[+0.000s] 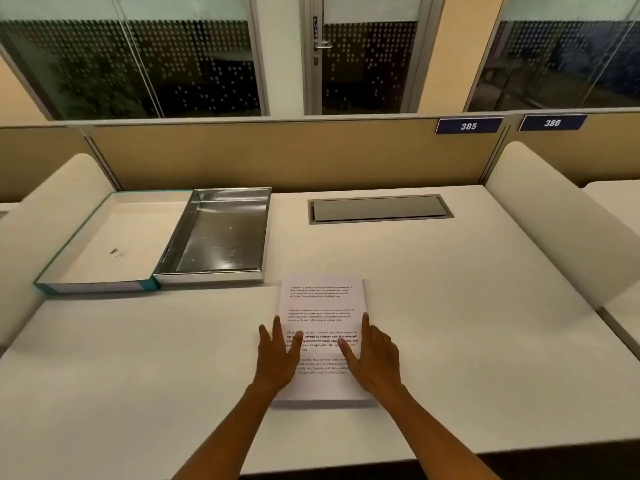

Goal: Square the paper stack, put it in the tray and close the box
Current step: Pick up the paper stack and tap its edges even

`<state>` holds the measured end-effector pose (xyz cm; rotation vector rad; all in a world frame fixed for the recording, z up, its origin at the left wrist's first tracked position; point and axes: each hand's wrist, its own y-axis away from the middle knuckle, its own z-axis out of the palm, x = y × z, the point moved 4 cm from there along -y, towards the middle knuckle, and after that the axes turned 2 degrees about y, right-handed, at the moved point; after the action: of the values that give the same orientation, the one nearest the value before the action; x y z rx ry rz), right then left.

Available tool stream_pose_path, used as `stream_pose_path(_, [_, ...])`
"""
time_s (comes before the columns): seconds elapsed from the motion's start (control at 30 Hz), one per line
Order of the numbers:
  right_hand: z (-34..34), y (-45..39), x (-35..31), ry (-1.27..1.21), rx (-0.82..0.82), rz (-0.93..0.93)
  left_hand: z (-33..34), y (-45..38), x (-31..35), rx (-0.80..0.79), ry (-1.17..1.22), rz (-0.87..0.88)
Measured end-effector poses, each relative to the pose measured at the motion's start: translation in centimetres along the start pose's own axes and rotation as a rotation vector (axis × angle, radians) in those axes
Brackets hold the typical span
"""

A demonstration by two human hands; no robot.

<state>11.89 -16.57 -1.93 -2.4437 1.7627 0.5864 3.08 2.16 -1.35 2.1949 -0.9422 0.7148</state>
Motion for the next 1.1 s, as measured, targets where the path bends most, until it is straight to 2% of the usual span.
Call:
stream_pose_path(0.27, [0.5,-1.2,-1.7,-0.249,-0.051,0.199,0.8,0.1,1.7,0.213,0.188,-0.076])
stream_pose_path(0.4, [-0.3,-2.3,-1.4,-0.356,-0.055,0.327,-0.3,-1.0,1.8,0.240,0.288,-0.164])
stream_pose_path(0.63, [-1.1,-4.2,0.0,-0.458,-0.073,0.462,-1.9,-2.7,1.4,0.198,0.419,-0.335])
stream_pose_path(0.87, [-1.7,-5.4,0.6,-0.517,-0.096,0.491,-2.0,-3.4,1.6,0.136,0.545,-0.387])
stream_pose_path(1.1, [-1.3,-5.5,0.1,-0.495,-0.185,0.518,-2.1,-3.7,1.9,0.042,0.697,-0.441])
